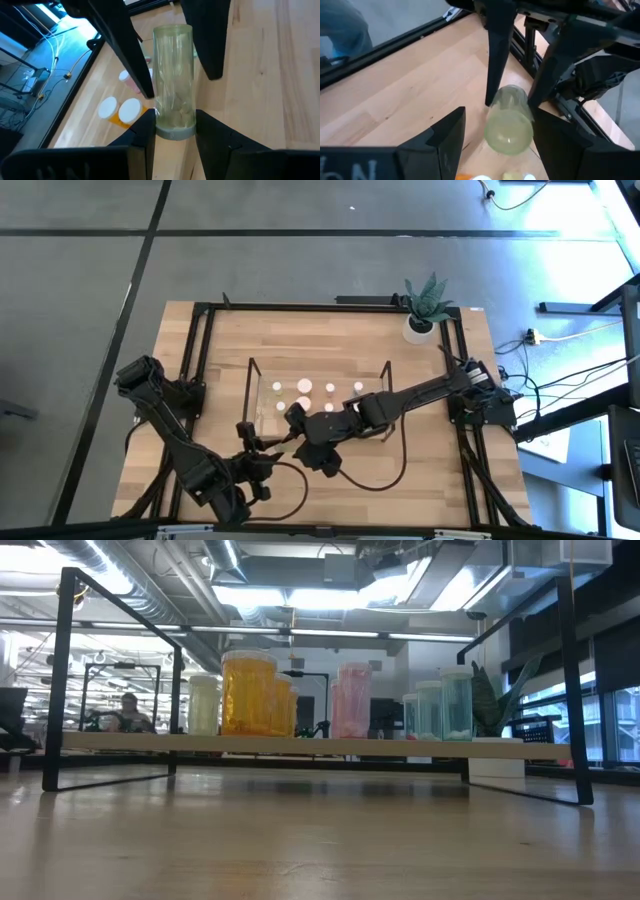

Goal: Pick and place medicine bottles onto shelf by color
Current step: Put the yellow pill bottle aligned with the yellow pill bottle on the shelf

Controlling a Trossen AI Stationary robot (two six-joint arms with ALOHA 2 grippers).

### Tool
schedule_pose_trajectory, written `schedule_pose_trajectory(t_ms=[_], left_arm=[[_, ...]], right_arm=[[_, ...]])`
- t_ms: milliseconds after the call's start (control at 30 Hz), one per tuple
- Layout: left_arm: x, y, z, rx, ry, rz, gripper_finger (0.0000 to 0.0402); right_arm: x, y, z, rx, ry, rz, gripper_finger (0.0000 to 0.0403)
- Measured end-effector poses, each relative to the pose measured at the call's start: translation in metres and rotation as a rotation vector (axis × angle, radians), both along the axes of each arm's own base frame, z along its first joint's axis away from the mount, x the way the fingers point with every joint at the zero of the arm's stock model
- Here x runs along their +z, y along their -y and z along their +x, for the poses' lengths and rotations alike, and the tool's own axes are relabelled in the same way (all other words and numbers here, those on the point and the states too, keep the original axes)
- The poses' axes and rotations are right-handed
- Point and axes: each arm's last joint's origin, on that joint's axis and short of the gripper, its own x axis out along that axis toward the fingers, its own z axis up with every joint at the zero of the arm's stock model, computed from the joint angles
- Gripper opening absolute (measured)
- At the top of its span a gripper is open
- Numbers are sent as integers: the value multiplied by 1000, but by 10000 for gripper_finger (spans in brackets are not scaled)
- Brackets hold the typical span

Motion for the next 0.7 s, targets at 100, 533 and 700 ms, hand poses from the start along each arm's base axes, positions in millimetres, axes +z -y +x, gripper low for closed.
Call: schedule_pose_trajectory(t_ms=[100,533,700], left_arm=[[0,0,0,0,-1,0,101],[0,0,0,17,8,-34,101],[-1,0,0,23,8,-53,101]], right_arm=[[-3,0,2,10,2,-19,220],[-2,-1,3,7,19,-14,220],[-1,2,4,-63,45,-62,220]])
